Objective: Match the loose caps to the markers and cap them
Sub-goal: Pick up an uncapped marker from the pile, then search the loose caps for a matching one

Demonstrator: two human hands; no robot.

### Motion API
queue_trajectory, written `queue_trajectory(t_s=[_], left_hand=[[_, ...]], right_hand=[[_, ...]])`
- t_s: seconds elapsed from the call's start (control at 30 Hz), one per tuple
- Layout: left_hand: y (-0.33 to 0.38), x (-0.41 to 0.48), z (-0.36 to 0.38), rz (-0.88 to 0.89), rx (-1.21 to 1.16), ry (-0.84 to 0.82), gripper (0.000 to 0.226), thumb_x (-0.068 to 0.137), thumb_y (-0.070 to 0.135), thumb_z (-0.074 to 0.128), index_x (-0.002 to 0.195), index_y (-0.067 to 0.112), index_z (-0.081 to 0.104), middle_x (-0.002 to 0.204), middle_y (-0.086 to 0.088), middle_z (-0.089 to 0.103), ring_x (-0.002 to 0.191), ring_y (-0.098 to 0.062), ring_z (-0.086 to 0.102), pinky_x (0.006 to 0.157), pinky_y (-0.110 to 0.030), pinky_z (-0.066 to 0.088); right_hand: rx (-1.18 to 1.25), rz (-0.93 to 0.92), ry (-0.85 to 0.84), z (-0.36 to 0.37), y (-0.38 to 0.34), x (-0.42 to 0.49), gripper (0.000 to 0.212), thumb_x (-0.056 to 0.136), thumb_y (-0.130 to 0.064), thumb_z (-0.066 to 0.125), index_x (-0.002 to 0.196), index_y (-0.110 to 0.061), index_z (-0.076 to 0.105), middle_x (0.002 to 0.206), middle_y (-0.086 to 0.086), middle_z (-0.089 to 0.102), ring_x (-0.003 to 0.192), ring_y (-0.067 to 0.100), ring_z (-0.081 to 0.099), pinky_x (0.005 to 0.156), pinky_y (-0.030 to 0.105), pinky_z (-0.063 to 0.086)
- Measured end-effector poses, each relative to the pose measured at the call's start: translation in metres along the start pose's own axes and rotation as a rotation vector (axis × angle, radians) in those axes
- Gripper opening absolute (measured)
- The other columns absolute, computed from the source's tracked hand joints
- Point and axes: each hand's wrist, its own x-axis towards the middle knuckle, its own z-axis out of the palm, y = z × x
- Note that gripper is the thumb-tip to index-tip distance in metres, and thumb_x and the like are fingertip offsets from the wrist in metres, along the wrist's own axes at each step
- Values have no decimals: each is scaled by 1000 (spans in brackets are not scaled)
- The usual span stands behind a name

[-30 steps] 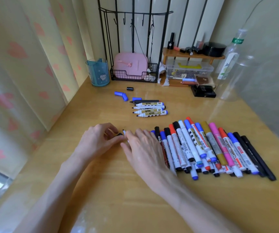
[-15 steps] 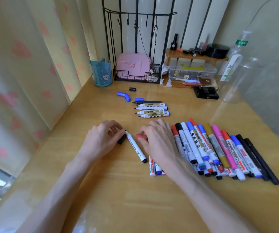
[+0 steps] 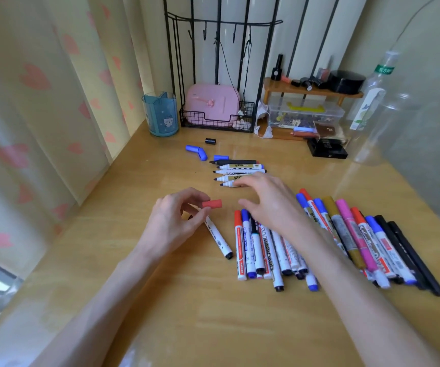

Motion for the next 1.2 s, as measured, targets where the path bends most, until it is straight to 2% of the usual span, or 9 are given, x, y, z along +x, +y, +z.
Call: queue_trajectory(t_s=[0.17,0.33,0.5,0.6,0.7,0.8,0.87,1.03,1.2], left_hand=[[1,-1,1,1,39,-19,15,93,20,76,101,31,69,94,19,73,78,1,69,65,-9,42],[-1,1,1,19,31,18,21,96,20,73,113,31,70,99,19,74,79,-3,69,65,-9,40],[-2,2,3,-3,31,34,23,97,20,71,117,28,77,98,20,75,81,-2,69,68,-11,45],[-1,2,1,-51,-54,9,18,100,21,67,116,25,76,82,11,76,74,-8,72,69,-23,55],[1,4,-6,-60,-152,13,19,103,20,64,118,23,74,90,7,77,74,-14,73,73,-29,60],[2,4,-6,-50,-174,10,19,103,18,65,119,21,74,94,7,77,75,-15,73,76,-30,60],[4,3,-4,-49,-187,-21,19,102,18,66,119,20,74,91,9,77,75,-15,74,76,-32,60],[7,1,-1,-11,-197,-75,18,101,20,67,118,20,75,75,21,70,67,-6,66,68,-21,51],[11,-3,1,33,-212,-39,20,99,26,69,115,18,78,80,7,75,68,-10,67,71,-36,59]], right_hand=[[-142,101,-82,-1,22,39,46,97,-27,72,142,-26,59,145,2,60,132,27,57,109,46,46],[-143,104,-48,0,31,52,31,89,-34,81,118,-30,73,109,-4,73,111,22,61,104,45,45],[-137,101,-148,-2,31,52,26,86,-41,82,108,-28,76,109,-6,73,108,20,64,105,45,43],[-33,52,-81,-11,28,38,23,97,-35,70,118,-26,67,114,-6,70,114,18,57,98,37,33],[87,-14,-13,-20,25,11,19,103,-29,63,121,-25,62,115,-5,66,105,9,41,92,31,28],[122,-122,64,-16,31,-6,13,101,-25,64,114,-25,62,115,-10,67,107,11,55,97,41,43],[142,-146,85,-12,33,-13,12,102,-24,62,113,-25,61,116,-11,67,110,13,56,91,40,47],[147,-229,117,-8,29,-20,13,102,-22,63,115,-21,63,112,-13,64,105,7,51,79,19,39],[155,-252,146,-2,20,-30,15,101,-18,64,116,-16,62,108,-10,65,100,6,54,81,27,42]])
